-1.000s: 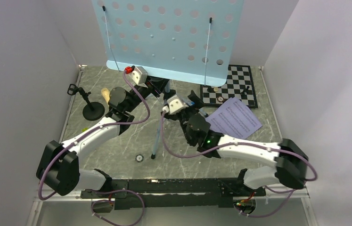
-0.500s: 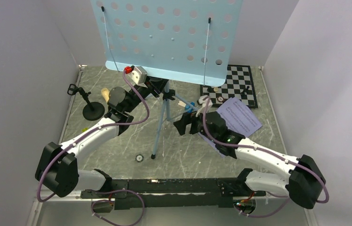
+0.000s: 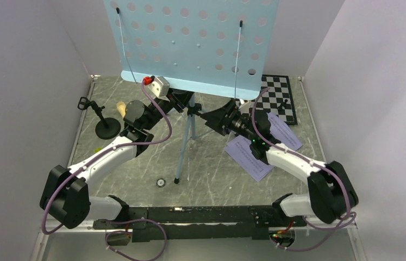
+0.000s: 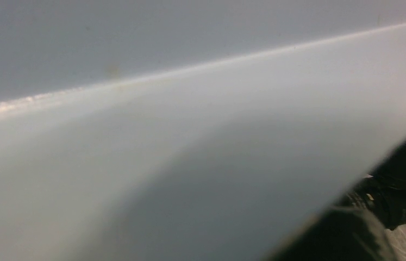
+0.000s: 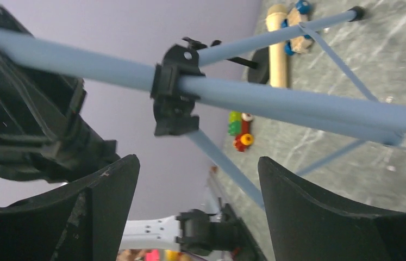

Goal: Pack up the instrument practice props

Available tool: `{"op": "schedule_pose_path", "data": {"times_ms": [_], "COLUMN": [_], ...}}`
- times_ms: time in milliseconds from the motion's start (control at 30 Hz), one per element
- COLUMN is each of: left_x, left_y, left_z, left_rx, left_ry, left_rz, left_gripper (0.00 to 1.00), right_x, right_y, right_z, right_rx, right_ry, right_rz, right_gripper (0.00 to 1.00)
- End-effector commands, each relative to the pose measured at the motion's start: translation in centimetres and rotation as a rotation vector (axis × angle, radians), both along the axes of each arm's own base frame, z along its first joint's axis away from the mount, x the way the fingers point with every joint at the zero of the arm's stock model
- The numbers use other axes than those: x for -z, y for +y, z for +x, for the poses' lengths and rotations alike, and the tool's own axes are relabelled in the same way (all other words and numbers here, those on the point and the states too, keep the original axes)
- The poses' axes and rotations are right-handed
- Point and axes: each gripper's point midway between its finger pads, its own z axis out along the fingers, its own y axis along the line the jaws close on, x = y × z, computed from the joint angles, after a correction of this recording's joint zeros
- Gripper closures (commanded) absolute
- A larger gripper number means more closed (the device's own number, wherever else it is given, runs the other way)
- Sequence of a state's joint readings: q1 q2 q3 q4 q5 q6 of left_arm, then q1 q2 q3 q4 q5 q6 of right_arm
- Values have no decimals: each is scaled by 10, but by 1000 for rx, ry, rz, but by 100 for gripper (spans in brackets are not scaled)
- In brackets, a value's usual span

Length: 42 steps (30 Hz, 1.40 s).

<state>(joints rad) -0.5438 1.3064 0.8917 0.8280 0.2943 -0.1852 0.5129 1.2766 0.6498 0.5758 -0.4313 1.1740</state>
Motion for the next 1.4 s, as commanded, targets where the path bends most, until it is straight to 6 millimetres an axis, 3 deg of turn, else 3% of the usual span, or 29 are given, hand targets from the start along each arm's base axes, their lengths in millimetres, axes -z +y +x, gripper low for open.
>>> {"op": "schedule_pose_path", "data": {"times_ms": [0,267,567,867,900,1067,1200,1367], "left_x": [47,49,50,54,55,60,66,71], "left_y": [8,6,4,3,3,3,2,1], "left_z": [18,18,18,17,17,18,19,20], "left_rx": [-78,-74,-66,-64,-63,-63,-65,-61], "left_ry": [140,129,132,136,139,151,165,180], "left_rz": [72,91,88,101,101,108,115,115], "left_gripper": [100,100,100,100,100,100,100,100], "right_x": [-54,-56,-58,-55,-52,-37,-25,-16], "right_y": [16,27,32,37,38,30,3,-28], "right_z": [5,22,28,30,31,44,63,69], "right_rx": [-99,-120,-131,-155,-152,-72,110,266], "right_ry": [20,70,66,28,18,-173,-439,-702], "right_rz": [232,303,313,263,231,-87,-451,-713], "right_gripper": [17,27,56,95,100,100,100,100]}}
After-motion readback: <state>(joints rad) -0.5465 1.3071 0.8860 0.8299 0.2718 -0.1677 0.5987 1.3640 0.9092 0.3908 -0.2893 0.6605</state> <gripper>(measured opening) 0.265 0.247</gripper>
